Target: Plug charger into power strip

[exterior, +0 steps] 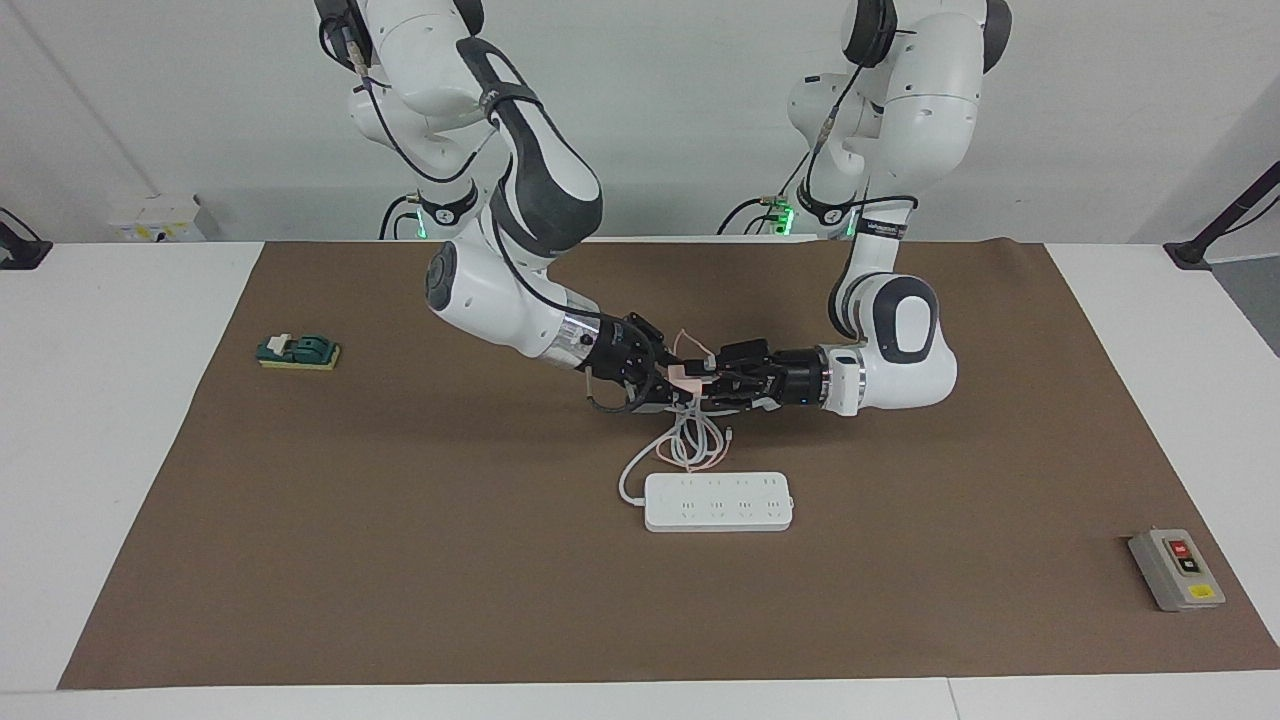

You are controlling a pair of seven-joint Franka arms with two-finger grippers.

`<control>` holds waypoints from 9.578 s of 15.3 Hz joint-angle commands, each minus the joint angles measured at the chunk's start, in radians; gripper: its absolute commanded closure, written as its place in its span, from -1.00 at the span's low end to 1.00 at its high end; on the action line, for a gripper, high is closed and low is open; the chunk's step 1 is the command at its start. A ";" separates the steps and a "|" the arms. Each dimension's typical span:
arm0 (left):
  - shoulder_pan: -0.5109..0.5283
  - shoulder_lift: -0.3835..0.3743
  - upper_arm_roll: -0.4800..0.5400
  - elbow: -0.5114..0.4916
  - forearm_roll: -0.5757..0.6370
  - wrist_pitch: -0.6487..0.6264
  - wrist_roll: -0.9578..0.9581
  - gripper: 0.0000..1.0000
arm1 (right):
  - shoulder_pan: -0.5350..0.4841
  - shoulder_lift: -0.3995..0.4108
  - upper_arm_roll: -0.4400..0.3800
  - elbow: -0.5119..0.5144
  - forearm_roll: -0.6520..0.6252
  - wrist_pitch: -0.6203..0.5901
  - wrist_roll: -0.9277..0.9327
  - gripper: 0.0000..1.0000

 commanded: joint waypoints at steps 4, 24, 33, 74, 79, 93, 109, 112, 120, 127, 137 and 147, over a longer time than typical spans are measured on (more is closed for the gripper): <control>0.010 -0.042 0.001 -0.030 0.028 -0.008 -0.016 0.80 | -0.004 0.018 -0.001 0.023 0.001 -0.004 0.010 1.00; 0.293 -0.176 0.009 0.086 0.745 0.022 0.105 0.87 | -0.194 -0.116 -0.011 0.038 -0.218 -0.147 -0.121 -1.00; 0.289 -0.203 0.003 0.135 1.107 0.165 0.306 0.87 | -0.323 -0.297 -0.011 0.021 -0.605 -0.520 -0.848 -1.00; -0.159 -0.028 -0.003 0.111 1.716 0.683 0.409 1.00 | -0.394 -0.481 -0.011 -0.100 -0.890 -0.547 -1.407 -1.00; -0.161 -0.030 -0.003 0.108 1.717 0.678 0.411 1.00 | -0.395 -0.481 -0.011 -0.101 -0.909 -0.547 -1.407 -1.00; -0.162 -0.039 0.001 0.098 1.798 0.638 0.357 1.00 | -0.408 -0.479 -0.011 -0.098 -0.921 -0.556 -1.413 -1.00; -0.184 0.014 -0.006 0.175 1.831 0.516 0.368 1.00 | -0.406 -0.479 -0.010 -0.094 -0.919 -0.557 -1.413 -1.00; -0.184 0.031 -0.006 0.189 1.823 0.529 0.368 1.00 | -0.406 -0.479 -0.010 -0.094 -0.919 -0.557 -1.413 -1.00; -0.159 0.105 -0.016 0.281 1.814 0.476 0.376 1.00 | -0.406 -0.479 -0.010 -0.094 -0.921 -0.559 -1.415 -1.00; -0.075 0.263 -0.124 0.511 1.821 0.264 0.382 1.00 | -0.406 -0.479 -0.010 -0.094 -0.921 -0.559 -1.416 -1.00; -0.073 0.197 -0.121 0.379 1.812 0.425 0.420 0.38 | -0.406 -0.479 -0.010 -0.094 -0.921 -0.559 -1.416 -1.00; 0.025 -0.053 -0.125 0.365 1.707 0.235 0.247 -1.00 | -0.406 -0.479 -0.010 -0.094 -0.921 -0.559 -1.416 -1.00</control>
